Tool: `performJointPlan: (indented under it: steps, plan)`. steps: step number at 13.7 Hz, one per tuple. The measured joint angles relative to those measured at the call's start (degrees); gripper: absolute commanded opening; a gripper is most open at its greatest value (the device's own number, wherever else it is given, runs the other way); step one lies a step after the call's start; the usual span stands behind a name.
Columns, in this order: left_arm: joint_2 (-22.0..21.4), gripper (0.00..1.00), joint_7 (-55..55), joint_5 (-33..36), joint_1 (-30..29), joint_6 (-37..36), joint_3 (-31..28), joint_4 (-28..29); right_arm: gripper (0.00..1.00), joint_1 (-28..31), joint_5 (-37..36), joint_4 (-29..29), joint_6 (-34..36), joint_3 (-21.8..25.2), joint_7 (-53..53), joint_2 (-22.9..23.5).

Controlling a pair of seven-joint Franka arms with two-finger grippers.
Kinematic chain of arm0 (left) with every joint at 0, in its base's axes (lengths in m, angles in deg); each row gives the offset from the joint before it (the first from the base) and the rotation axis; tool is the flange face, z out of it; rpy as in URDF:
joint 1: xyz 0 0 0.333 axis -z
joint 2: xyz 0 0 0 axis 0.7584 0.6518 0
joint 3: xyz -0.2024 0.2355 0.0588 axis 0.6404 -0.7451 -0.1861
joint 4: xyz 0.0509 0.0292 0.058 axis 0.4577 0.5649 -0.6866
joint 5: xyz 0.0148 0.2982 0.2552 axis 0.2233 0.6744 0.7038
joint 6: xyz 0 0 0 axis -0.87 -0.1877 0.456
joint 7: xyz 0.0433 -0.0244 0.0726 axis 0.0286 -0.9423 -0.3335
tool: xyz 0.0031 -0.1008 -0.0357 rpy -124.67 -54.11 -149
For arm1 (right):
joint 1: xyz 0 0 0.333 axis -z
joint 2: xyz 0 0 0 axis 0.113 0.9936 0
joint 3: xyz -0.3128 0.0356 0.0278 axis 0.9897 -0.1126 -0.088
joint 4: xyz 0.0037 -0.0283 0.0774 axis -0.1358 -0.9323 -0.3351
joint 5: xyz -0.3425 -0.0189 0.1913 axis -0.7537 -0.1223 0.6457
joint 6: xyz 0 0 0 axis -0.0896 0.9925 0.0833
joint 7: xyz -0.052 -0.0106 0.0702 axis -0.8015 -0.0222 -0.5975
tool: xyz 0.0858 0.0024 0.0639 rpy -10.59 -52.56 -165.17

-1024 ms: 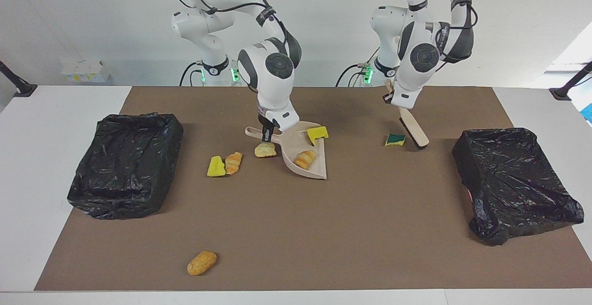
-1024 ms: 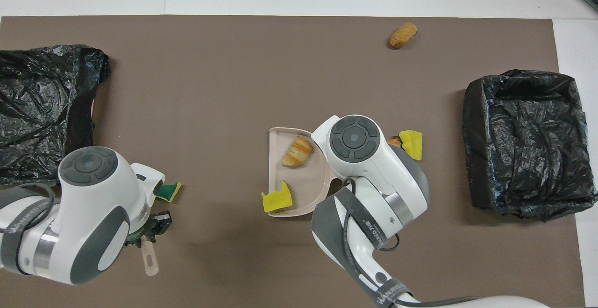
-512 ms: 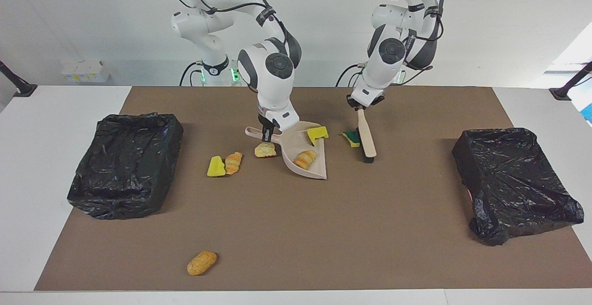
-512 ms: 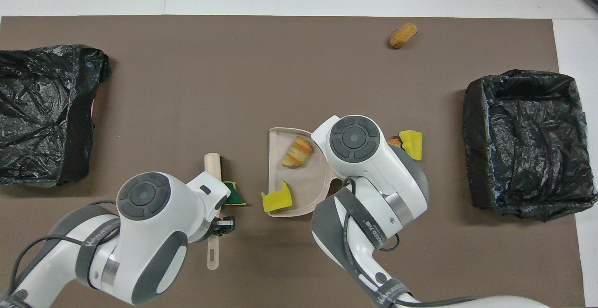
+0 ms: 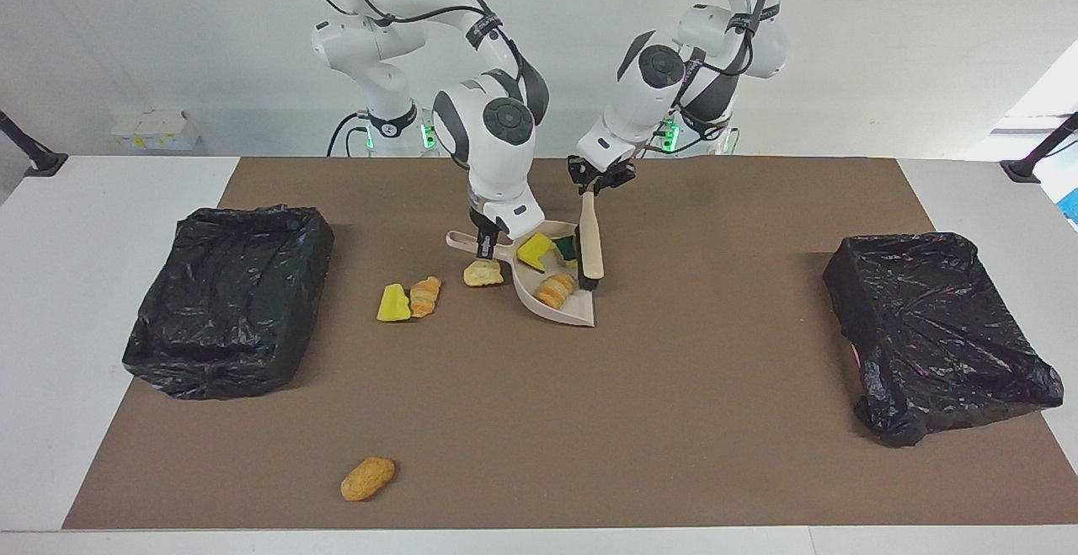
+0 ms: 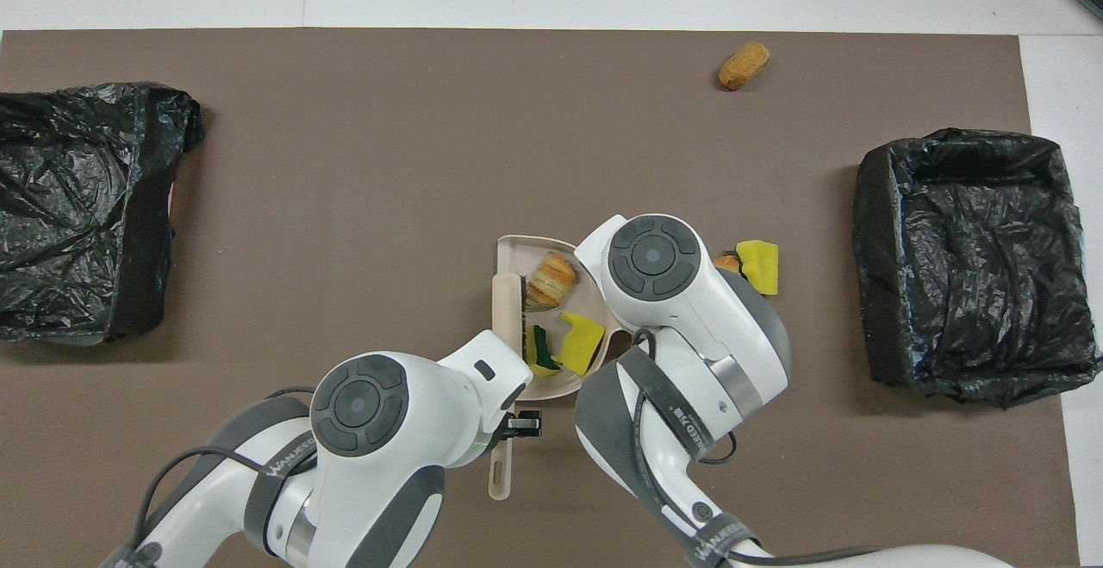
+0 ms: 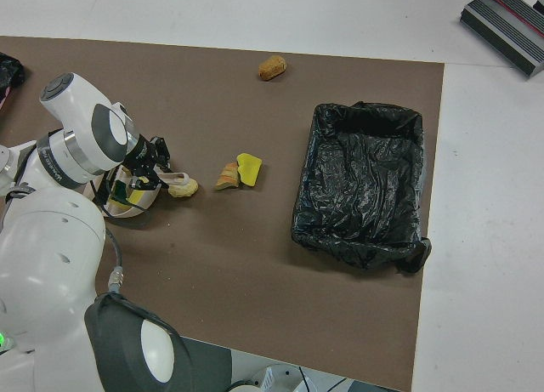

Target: Sweep and dump trash in bin

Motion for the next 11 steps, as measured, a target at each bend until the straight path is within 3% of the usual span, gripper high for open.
performJointPlan:
  steps: [3, 7, 11]
  plan:
    - [0.0, 0.0, 0.0, -0.1, -0.3, -4.3, -1.0, -4.0, 0.0, 0.0, 0.0, -0.1, -0.2, 0.0, 0.0, 0.0]
    - [-3.2, 0.0, -1.6, 2.1, -1.5, -19.2, -1.9, -5.6, 0.0, 0.0, 0.0, -0.2, -0.2, 0.0, 0.0, 0.0]
    - [-5.7, 0.0, -7.0, 5.0, -1.2, -21.0, -0.1, -3.1, 0.0, 0.0, 0.0, -0.2, -0.2, 0.0, -0.1, -0.1]
